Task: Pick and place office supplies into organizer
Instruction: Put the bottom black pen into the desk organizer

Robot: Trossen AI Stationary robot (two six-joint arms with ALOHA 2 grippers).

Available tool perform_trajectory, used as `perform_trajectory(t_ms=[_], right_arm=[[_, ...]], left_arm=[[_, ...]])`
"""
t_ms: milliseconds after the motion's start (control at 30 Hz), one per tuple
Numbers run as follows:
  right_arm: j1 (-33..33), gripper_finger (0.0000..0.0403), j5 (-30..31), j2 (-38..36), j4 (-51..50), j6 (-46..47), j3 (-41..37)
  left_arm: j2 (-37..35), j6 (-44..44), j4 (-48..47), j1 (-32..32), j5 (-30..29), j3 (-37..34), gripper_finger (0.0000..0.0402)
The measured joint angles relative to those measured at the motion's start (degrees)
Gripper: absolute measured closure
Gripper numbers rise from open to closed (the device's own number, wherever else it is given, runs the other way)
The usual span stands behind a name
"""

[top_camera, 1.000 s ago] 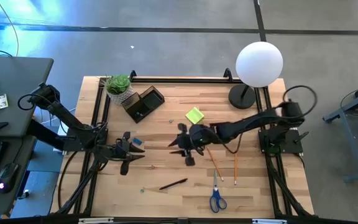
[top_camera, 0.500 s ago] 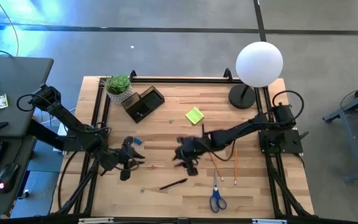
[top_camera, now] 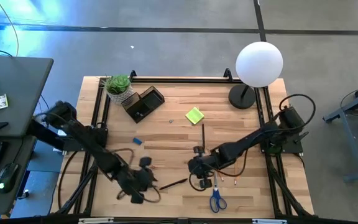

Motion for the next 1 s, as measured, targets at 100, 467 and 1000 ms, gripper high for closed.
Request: perform_trajectory(t_ms=[100, 467, 1000], right_arm=[[1.0, 0.0269, 1.8, -2.9, -4.5, 1.5, -0.2], [10.3, 0.0269, 14.0, -10.3, -20.3, 11.1, -0.4], [19.2, 0.0269, 23.0, -13.7, -9.0, 20.5, -13.6]], left_arm=[[5.2, 0.4, -6.3, 1.8, 2.9, 8.0, 0.0316], [19.4, -0.5, -10.6, 11.5, 14.3, 22.2, 0.0316], [28.3, -9.2, -17.9, 12.6, 15.2, 30.0, 0.0220]])
